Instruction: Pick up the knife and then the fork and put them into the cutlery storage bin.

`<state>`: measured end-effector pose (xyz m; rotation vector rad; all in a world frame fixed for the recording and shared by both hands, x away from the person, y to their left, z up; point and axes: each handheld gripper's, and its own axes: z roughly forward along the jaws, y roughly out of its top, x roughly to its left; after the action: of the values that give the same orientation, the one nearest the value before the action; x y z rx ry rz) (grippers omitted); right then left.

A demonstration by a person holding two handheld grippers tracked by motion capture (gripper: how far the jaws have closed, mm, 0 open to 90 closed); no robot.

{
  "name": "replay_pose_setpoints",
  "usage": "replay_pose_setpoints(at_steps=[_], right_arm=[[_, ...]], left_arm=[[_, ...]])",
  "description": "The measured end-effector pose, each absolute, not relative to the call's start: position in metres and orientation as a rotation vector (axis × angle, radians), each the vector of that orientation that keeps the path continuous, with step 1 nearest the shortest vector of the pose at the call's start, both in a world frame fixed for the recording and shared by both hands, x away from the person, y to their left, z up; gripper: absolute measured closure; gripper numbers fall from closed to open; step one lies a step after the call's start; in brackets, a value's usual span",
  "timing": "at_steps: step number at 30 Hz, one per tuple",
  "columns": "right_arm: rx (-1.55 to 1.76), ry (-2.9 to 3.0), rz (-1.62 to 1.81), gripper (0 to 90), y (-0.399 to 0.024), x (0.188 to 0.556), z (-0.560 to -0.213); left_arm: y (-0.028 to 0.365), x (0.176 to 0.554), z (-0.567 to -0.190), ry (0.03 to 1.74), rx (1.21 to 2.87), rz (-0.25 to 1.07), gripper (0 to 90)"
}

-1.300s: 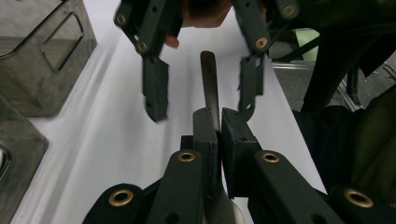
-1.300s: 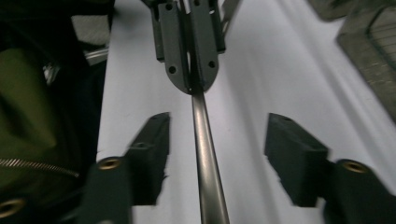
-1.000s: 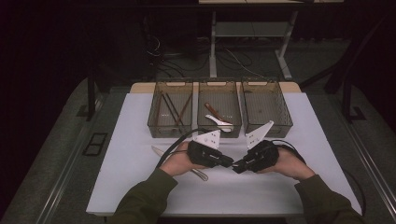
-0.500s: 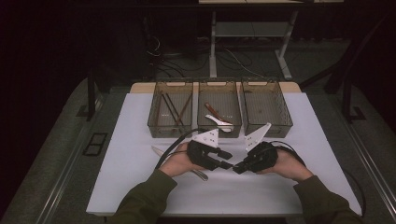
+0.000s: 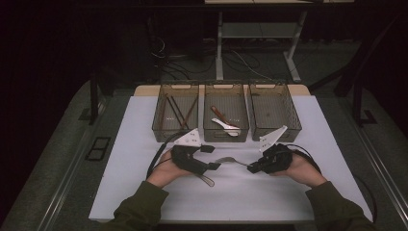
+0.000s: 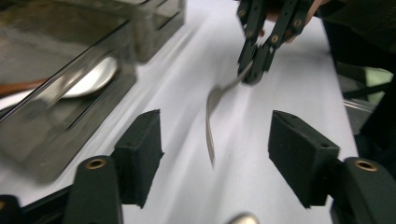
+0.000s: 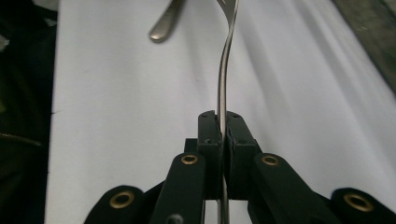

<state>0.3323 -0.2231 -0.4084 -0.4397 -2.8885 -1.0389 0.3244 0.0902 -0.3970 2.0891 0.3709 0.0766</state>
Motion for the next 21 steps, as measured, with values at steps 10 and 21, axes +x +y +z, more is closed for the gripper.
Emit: replay_pose_setpoints(at_steps=[10,21], right_arm=[[-0.636,-2.915,-1.053,86.3,-0.239,0.338,-0.406],[-0.855,-2.888,-1.110,86.2,-0.255,0.347,-0.396]], left_arm=[[0.136,0.303,-0.413,0.570,2.051,0.204,15.6],[0.167,0.282,-0.430,0.684,2.022,0.224,0.1]])
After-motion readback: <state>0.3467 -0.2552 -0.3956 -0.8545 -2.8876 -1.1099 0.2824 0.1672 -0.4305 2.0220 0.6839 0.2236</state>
